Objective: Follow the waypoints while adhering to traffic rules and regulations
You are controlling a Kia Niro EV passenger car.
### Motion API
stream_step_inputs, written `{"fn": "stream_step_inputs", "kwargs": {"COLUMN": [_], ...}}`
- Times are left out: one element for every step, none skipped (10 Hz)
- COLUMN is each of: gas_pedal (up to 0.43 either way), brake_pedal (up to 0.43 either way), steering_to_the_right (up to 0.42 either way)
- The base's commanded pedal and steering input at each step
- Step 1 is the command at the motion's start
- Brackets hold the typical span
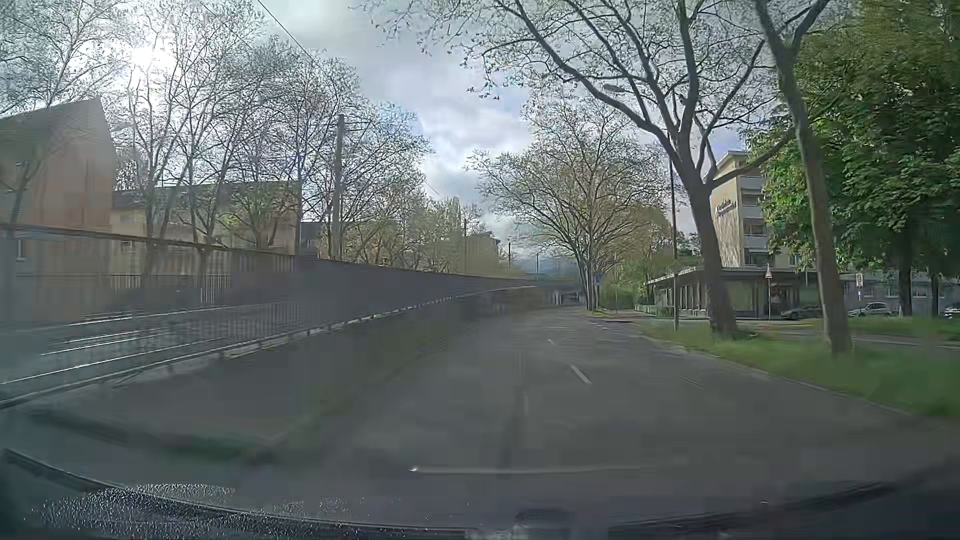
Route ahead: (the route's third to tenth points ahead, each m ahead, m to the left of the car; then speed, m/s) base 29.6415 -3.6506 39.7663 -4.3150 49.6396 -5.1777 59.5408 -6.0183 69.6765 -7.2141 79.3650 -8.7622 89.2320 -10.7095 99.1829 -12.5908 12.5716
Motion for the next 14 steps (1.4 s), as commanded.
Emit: {"fn": "stream_step_inputs", "kwargs": {"gas_pedal": [0.098,0.098,0.098,0.098,0.098,0.098,0.098,0.098,0.098,0.098,0.098,0.098,0.098,0.098], "brake_pedal": [0.000,0.000,0.000,0.000,0.000,0.000,0.000,0.000,0.000,0.000,0.000,0.000,0.000,0.000], "steering_to_the_right": [0.011,0.011,0.009,0.007,0.006,0.006,0.006,0.006,0.007,0.007,0.007,0.007,0.008,0.008]}}
